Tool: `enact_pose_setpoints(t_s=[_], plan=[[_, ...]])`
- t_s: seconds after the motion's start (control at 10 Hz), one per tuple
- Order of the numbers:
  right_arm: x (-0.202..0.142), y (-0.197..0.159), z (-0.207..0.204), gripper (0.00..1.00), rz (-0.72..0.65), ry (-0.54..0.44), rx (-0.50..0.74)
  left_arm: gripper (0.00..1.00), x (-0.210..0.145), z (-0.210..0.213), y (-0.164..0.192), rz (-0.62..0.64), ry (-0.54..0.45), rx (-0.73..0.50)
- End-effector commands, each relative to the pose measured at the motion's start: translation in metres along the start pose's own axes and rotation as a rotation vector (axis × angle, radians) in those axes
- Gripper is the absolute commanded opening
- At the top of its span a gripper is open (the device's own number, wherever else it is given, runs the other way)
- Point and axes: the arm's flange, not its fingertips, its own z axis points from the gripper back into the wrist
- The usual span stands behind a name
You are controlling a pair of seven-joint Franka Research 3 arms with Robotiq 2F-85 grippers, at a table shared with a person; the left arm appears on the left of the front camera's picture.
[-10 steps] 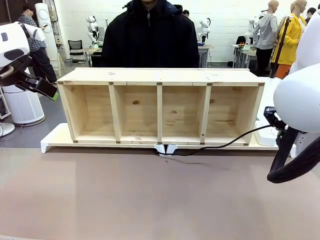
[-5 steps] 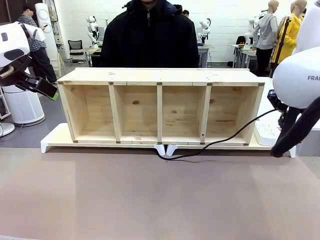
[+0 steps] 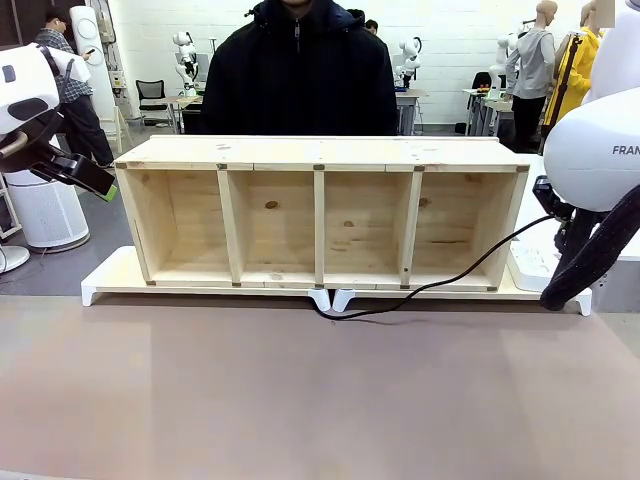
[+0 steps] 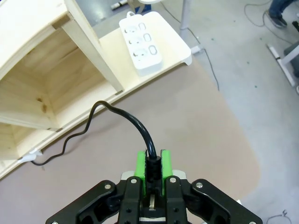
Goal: Perform cable management.
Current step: Pull the grasped Power Cable to the location of the Power Strip.
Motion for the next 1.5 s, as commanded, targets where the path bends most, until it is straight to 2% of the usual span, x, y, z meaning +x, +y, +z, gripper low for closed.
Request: enact_pose_setpoints(t_s=[0.0, 0.2, 0.4, 0.7, 1.4], plan=[[-0.001, -0.003, 0.000, 0.16, -0.005, -0.002, -0.003, 1.00, 0.002, -0.001, 0.000, -0.001, -0.011, 0.007], [0.000, 0.000, 0.000, 0.16, 0.001, 0.000, 0.000, 1.00, 0.002, -0.001, 0.000, -0.001, -0.011, 0.007], [0.037, -0.023, -0.004, 0.16, -0.009, 0.027, 0.008, 1.00, 0.002, -0.001, 0.000, -0.001, -0.011, 0.007], [0.070, -0.040, -0.003, 0.16, -0.017, 0.044, -0.009, 1.00, 0.002, -0.001, 0.000, -0.001, -0.011, 0.007], [0.159, -0.045, -0.025, 0.16, -0.073, 0.068, -0.053, 1.00, 0.002, -0.001, 0.000, -0.001, -0.011, 0.007]])
